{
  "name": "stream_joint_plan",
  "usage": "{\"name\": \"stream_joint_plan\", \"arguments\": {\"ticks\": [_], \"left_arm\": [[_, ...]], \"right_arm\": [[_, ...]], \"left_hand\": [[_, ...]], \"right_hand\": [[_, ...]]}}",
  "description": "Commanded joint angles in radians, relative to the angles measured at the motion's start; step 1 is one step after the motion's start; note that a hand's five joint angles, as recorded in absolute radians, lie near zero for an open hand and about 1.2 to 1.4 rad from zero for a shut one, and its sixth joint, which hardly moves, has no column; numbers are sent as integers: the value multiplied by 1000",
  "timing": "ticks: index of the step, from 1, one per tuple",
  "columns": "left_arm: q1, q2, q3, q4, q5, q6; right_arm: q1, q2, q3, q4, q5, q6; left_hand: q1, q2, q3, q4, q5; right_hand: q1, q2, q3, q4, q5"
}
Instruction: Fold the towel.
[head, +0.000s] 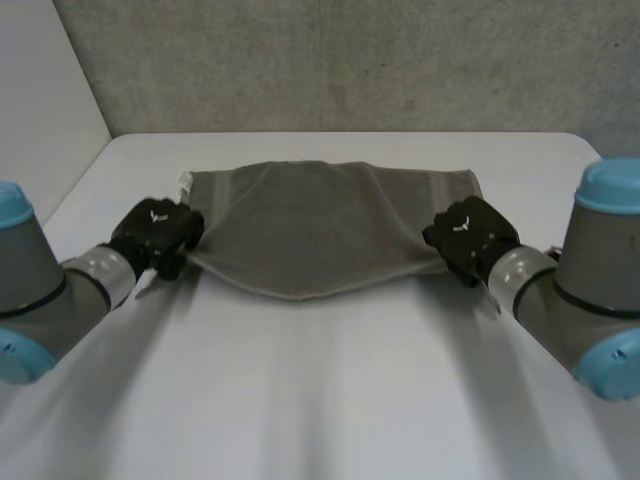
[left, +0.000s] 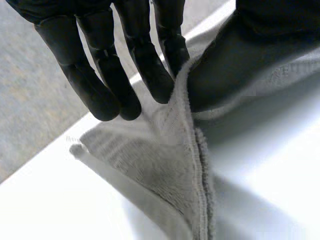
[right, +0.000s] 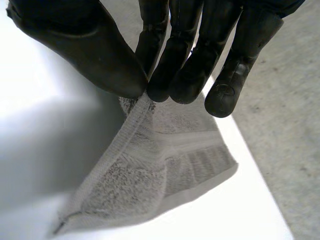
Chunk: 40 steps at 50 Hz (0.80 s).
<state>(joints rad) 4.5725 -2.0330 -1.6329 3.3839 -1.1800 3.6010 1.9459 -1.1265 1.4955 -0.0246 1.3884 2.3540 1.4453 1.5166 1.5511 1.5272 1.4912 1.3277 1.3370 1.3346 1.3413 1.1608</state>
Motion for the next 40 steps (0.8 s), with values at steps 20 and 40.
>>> {"name": "stream_joint_plan", "arguments": {"ticks": [20, 40], "left_arm": [[115, 607, -289, 2, 83, 50], [-23, -200, 320, -26, -119, 48]], "right_arm": [[-295, -472, 68, 348, -258, -114], [-165, 279, -507, 279, -51, -66]], "left_hand": [[-49, -120, -155, -131, -269], [-49, -120, -155, -131, -269]], "right_hand": [[69, 59, 62, 55, 61], [69, 59, 62, 55, 61]]}}
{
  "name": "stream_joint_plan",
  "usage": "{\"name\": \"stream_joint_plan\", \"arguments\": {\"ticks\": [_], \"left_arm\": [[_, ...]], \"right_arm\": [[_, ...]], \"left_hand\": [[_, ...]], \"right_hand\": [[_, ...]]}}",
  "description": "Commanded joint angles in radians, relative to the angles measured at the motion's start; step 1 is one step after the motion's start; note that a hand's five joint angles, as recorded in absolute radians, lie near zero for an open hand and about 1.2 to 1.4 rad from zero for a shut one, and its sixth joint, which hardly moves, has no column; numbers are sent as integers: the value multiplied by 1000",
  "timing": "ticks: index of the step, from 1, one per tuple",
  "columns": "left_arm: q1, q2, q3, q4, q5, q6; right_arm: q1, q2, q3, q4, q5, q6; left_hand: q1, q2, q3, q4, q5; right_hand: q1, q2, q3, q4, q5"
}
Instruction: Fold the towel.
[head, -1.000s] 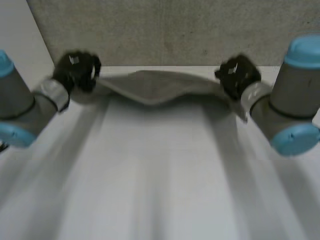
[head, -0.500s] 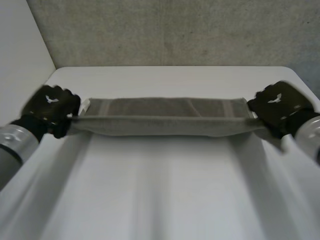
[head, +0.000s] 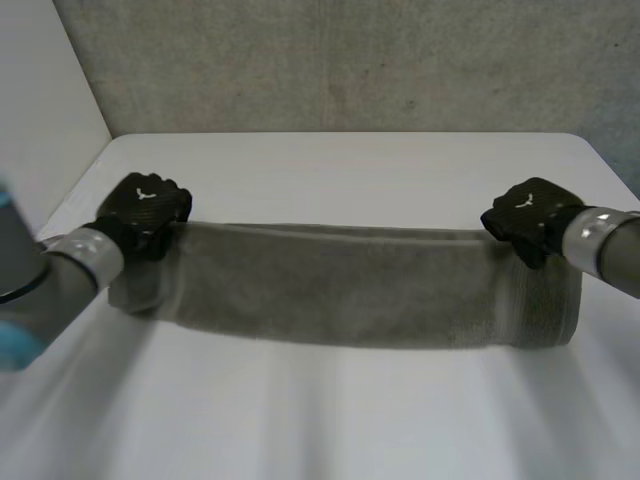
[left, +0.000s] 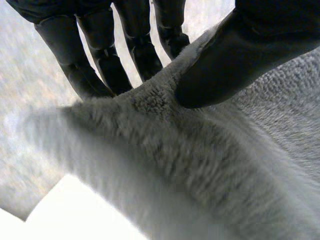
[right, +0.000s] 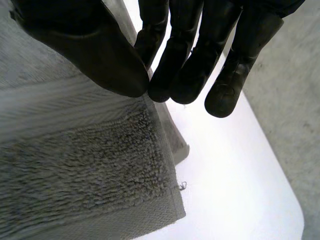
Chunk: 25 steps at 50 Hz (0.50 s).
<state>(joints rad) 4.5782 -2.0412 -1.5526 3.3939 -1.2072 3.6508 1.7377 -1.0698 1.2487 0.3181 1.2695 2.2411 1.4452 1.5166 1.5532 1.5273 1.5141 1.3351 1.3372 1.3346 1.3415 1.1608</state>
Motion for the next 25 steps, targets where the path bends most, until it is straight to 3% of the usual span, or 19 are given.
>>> {"name": "stream_joint_plan", "arguments": {"ticks": [1, 6, 11, 18, 19, 20, 21, 22, 23, 25], "left_arm": [[-39, -232, 300, -42, -98, -3], [-68, -340, 476, -74, -106, -3], [-91, -488, 693, -183, -170, 2], [-117, -592, 845, -263, -201, 2], [-120, -606, 861, -274, -203, 2], [-120, -606, 861, -274, -203, 2], [-127, -611, 865, -283, -209, 2], [-127, -611, 865, -283, -209, 2], [-134, -611, 867, -288, -222, 0], [-140, -606, 867, -291, -239, -8]], "right_arm": [[43, 223, -261, -63, 68, 48], [59, 323, -385, -142, 103, 112], [94, 445, -527, -217, 128, 132], [106, 546, -603, -237, 151, 124], [114, 566, -617, -237, 162, 126], [114, 567, -617, -237, 162, 126], [120, 579, -621, -235, 177, 129], [120, 579, -621, -235, 177, 129], [124, 582, -620, -234, 195, 129], [128, 579, -617, -232, 215, 133]], "left_hand": [[-49, -120, -157, -131, -292], [-49, -120, -157, -131, -292], [-49, -120, -157, -131, -292], [-49, -120, -157, -131, -292], [-325, -396, -433, -407, -568], [-327, -399, -435, -410, -571], [-909, -980, -1017, -991, -1152], [-915, -986, -1023, -997, -1158], [-1271, -1342, -1379, -1353, -1514], [-1261, -1332, -1369, -1343, -1505]], "right_hand": [[61, 59, 62, 55, 61], [61, 59, 62, 55, 61], [61, 59, 62, 55, 61], [61, 59, 62, 55, 61], [-205, -207, -205, -212, -205], [-208, -210, -207, -214, -208], [-1013, -1015, -1012, -1019, -1013], [-1021, -1023, -1021, -1027, -1021], [-1161, -1163, -1160, -1167, -1161], [-1161, -1163, -1160, -1167, -1161]]}}
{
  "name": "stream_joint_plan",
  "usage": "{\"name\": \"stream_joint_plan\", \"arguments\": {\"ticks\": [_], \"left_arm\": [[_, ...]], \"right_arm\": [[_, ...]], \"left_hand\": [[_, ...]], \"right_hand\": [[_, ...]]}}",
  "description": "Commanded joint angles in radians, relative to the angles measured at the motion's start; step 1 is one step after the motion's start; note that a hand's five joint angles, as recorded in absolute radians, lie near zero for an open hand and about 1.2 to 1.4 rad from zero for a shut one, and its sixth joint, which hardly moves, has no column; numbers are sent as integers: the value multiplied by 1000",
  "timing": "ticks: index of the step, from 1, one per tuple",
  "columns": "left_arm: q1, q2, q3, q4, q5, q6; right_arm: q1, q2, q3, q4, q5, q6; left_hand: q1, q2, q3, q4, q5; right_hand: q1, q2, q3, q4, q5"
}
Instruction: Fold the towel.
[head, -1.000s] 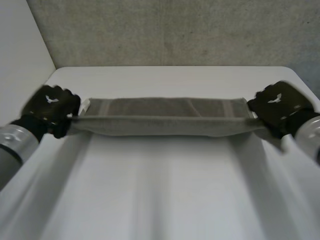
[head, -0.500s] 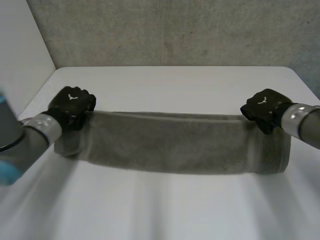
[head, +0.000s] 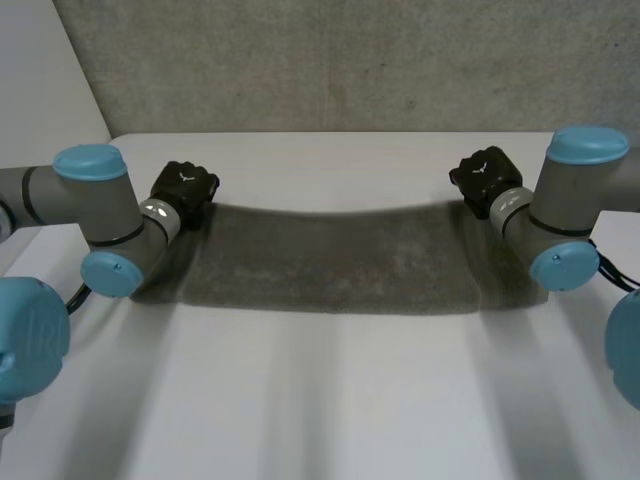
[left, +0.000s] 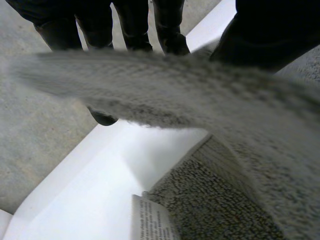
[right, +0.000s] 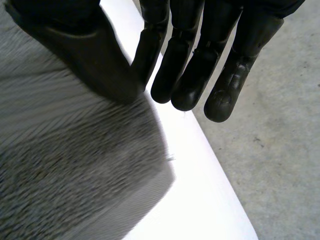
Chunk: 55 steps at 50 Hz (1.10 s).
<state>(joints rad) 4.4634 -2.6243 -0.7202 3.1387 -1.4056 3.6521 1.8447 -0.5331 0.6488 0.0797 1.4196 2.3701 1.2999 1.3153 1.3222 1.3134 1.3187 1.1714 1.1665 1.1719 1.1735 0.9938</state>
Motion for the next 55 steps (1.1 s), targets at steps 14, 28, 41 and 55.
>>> {"name": "stream_joint_plan", "arguments": {"ticks": [14, 28, 41, 55], "left_arm": [[-49, 386, -397, 139, 8, -170], [-33, 699, -1005, 434, 68, -170], [-16, 699, -1098, 443, 122, -173], [-24, 702, -1102, 445, 122, -173]], "right_arm": [[18, -421, 397, -23, 84, 75], [5, -599, 805, -4, 73, 69], [-53, -467, 865, -187, 48, 67], [-122, -372, 789, -169, 56, 63]], "left_hand": [[-1110, -1125, -1132, -1123, -1303], [-1107, -1122, -1129, -1120, -1300], [-1104, -1119, -1126, -1117, -1297], [-1104, -1119, -1126, -1117, -1297]], "right_hand": [[-997, -992, -997, -999, -994], [-997, -992, -997, -999, -994], [-784, -779, -784, -786, -781], [225, 230, 224, 223, 228]]}}
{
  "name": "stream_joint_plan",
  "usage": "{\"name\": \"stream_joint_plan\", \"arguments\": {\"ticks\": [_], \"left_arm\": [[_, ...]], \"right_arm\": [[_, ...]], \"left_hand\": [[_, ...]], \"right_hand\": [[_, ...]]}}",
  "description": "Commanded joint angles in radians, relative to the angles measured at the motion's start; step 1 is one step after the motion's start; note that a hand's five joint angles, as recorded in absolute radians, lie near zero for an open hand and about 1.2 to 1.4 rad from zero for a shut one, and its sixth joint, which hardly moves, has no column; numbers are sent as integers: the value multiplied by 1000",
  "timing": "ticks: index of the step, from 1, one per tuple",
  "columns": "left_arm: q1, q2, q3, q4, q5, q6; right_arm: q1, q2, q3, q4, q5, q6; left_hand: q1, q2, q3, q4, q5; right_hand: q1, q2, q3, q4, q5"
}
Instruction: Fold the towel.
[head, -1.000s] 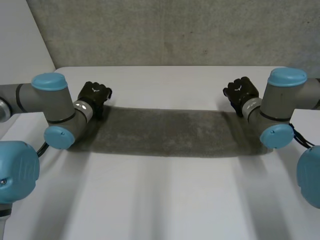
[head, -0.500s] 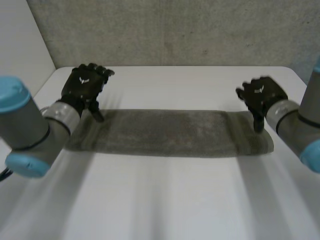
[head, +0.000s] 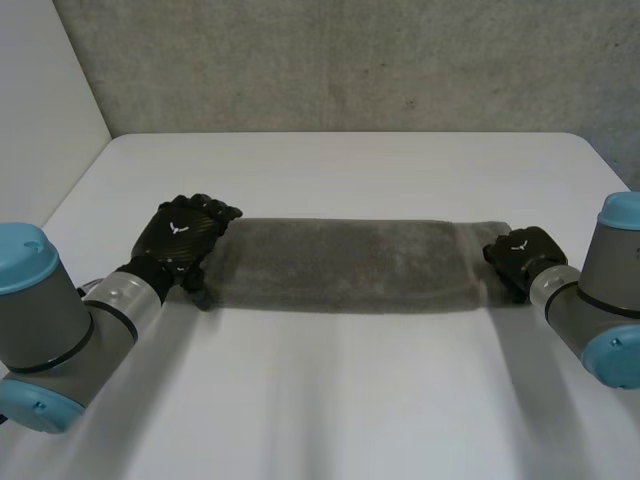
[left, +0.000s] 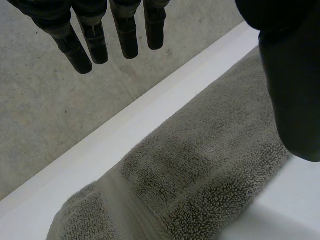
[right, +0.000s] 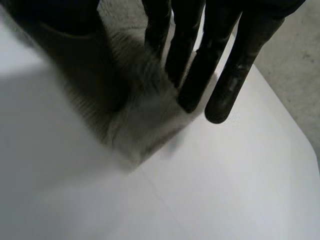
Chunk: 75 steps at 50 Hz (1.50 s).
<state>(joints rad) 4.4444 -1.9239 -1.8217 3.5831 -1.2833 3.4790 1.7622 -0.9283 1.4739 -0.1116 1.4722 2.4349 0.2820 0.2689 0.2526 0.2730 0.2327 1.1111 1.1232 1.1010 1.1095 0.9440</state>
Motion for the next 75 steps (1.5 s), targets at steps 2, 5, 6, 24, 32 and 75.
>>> {"name": "stream_joint_plan", "arguments": {"ticks": [2, 5, 6, 24, 32, 75], "left_arm": [[-5, 3, -1, 0, -1, 0], [-2, 19, -1, 0, -2, 0], [1, 32, -2, 0, -4, 0], [0, 145, 76, -12, -13, -61], [-16, 135, 154, -33, -19, -109], [-195, 22, 236, -37, -57, -118]], "right_arm": [[-56, 20, -40, 33, 5, -4], [-98, -3, -41, 50, 6, -22], [-131, -30, -43, 58, 11, -43], [-15, -130, -373, 116, 145, -316], [396, -47, -443, 118, 114, -310], [88, -262, 290, -48, -43, 76]], "left_hand": [[-86, -73, -57, -77, -211], [-89, -76, -60, -80, -214], [-89, -76, -60, -80, -214], [-101, -88, -71, -92, -226], [-101, -88, -71, -92, -226], [-98, -85, -68, -89, -223]], "right_hand": [[285, 273, 295, 287, 278], [285, 273, 295, 287, 278], [285, 273, 295, 287, 278], [285, 273, 295, 287, 278], [285, 273, 295, 287, 278], [-800, -812, -790, -798, -807]]}}
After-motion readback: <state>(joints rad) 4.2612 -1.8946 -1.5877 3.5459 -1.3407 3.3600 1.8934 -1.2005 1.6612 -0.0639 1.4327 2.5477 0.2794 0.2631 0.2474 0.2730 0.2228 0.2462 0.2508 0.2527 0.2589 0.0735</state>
